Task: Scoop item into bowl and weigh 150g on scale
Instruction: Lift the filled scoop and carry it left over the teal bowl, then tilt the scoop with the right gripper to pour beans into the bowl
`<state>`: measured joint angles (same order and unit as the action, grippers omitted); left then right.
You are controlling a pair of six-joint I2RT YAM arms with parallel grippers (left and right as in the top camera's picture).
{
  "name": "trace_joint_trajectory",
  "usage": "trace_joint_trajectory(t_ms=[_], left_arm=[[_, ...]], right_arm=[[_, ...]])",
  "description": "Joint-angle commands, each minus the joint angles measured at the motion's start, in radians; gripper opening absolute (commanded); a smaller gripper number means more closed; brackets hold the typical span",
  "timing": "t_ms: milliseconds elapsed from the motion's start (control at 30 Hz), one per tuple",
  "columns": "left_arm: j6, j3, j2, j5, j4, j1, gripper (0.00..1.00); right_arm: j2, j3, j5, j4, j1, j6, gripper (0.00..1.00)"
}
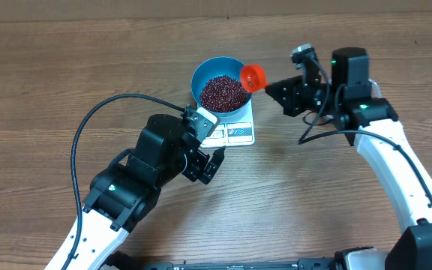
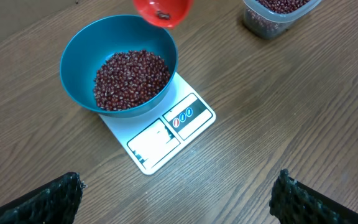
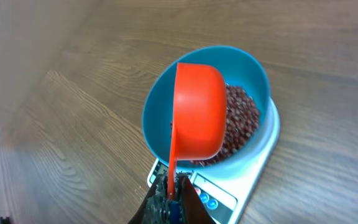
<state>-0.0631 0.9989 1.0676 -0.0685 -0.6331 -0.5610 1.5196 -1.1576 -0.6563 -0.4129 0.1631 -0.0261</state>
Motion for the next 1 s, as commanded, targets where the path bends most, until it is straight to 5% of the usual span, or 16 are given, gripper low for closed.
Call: trace_joint_trajectory(t_ms=[0,267,667,967], left_arm=[[-0.019,-0.008,0.006,-0.010,0.001,0.005,0.99],[-0.019,-0.008,0.006,-0.010,0.001,0.005,1.00],[-0.019,-0.008,0.006,-0.010,0.001,0.005,0.99],[-0.019,-0.008,0.006,-0.010,0.001,0.005,1.00]], right_arm=[[-0.025,-0.036,0.092,0.034,0.049,0.002,0.04],[-0.021,-0.036,0.159,0.091,0.120,-0.029,0.04],[-0.019,-0.035,0.170,0.093,0.160,-0.435,0.04],[-0.019,-0.035,0.170,0.093,0.159,-0.538,0.04]])
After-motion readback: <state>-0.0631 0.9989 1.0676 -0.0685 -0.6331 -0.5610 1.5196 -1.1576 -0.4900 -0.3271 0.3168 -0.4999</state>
